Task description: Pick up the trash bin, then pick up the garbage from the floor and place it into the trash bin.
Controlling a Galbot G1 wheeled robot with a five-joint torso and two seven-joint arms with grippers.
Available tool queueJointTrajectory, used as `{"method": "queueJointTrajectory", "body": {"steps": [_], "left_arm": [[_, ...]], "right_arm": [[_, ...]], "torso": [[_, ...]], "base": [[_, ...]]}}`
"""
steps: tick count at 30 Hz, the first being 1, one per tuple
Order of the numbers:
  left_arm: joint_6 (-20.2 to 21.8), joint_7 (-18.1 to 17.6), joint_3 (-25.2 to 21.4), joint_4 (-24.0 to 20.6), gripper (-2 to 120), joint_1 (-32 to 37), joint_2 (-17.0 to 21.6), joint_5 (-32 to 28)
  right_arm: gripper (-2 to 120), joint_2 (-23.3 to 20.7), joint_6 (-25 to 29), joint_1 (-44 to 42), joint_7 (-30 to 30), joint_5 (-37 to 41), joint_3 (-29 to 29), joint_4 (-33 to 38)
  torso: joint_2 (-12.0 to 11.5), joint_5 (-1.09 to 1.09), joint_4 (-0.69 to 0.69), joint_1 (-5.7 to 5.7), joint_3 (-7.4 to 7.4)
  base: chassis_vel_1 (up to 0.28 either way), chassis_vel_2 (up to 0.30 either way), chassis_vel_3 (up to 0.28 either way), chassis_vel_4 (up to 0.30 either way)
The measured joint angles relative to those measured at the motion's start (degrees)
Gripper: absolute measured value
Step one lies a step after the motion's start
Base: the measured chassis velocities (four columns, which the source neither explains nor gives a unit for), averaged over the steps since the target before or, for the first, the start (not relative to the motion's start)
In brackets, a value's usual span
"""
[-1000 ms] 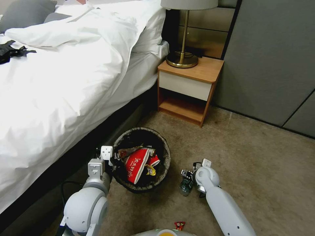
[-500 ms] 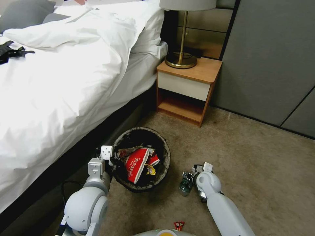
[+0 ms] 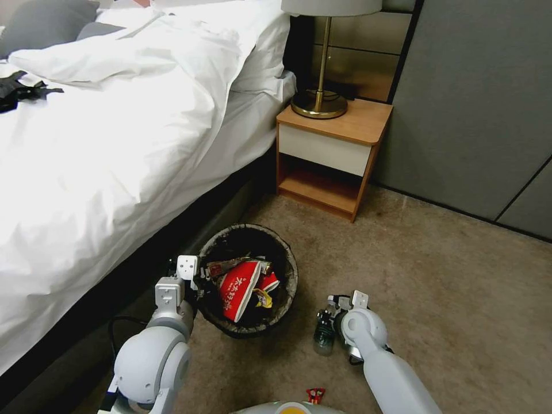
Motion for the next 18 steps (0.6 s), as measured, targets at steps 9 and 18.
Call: {"method": "queueJointTrajectory", "body": {"steps": [9,18], "left_arm": [[0.0,0.01,0.07,0.07,0,-0.04,0.06,0.02],[0.3,0.12,0.29,-0.4,0,-0.03,-0.21,0.26]], "right_arm": [[22,-1.54,0.18,-4.31,0.72,-0.07,1.03,10.95],[22,-10.59,-3.65,-9.0,-4.39,2.49,3.99,35.44]], "torso": [[0.0,-0.05,0.0,0.0,-0.01],[0.01,-0.05,0.0,-0.01,-0.02]], "base": [[0.0,0.0,0.0,0.0],[0.0,0.0,0.0,0.0]]}}
